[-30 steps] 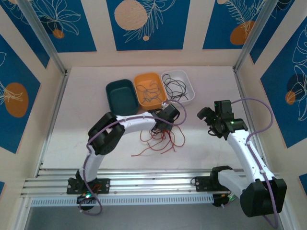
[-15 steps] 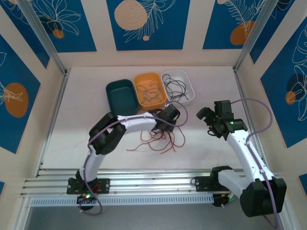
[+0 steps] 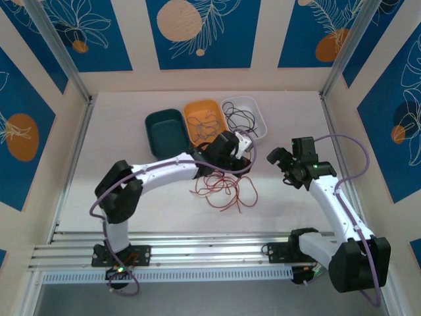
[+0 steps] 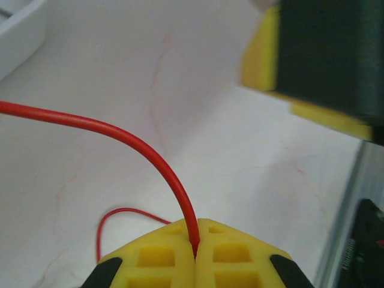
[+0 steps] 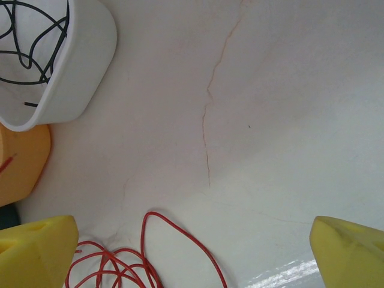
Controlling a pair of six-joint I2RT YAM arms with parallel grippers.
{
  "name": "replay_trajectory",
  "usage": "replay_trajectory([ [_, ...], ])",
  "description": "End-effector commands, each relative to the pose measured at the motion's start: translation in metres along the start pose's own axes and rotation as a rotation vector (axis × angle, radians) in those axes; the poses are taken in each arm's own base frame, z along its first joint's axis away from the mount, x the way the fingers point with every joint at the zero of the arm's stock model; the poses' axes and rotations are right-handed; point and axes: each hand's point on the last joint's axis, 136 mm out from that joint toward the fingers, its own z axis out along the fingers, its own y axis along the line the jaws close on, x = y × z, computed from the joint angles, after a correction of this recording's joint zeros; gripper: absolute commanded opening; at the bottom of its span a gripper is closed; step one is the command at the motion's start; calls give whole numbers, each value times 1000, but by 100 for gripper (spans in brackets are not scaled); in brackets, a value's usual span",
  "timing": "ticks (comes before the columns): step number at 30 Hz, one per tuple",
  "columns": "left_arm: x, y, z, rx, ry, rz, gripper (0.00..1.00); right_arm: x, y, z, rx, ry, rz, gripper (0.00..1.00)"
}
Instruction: Untangle the cables
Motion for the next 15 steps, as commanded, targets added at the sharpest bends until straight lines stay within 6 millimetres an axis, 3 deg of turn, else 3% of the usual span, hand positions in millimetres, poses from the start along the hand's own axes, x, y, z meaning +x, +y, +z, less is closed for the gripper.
replay_trajectory([
  [1,-16,-36,-26,134,-60,107,1,1,10,1,-42,10,-23,99],
  [7,-32,-44,-61,111,-152,191,2,2,12,2,-49,15,-30,99],
  [15,-55,-37,-117,-30,-292,303,0,2,13,2,-52,13,-35,99],
])
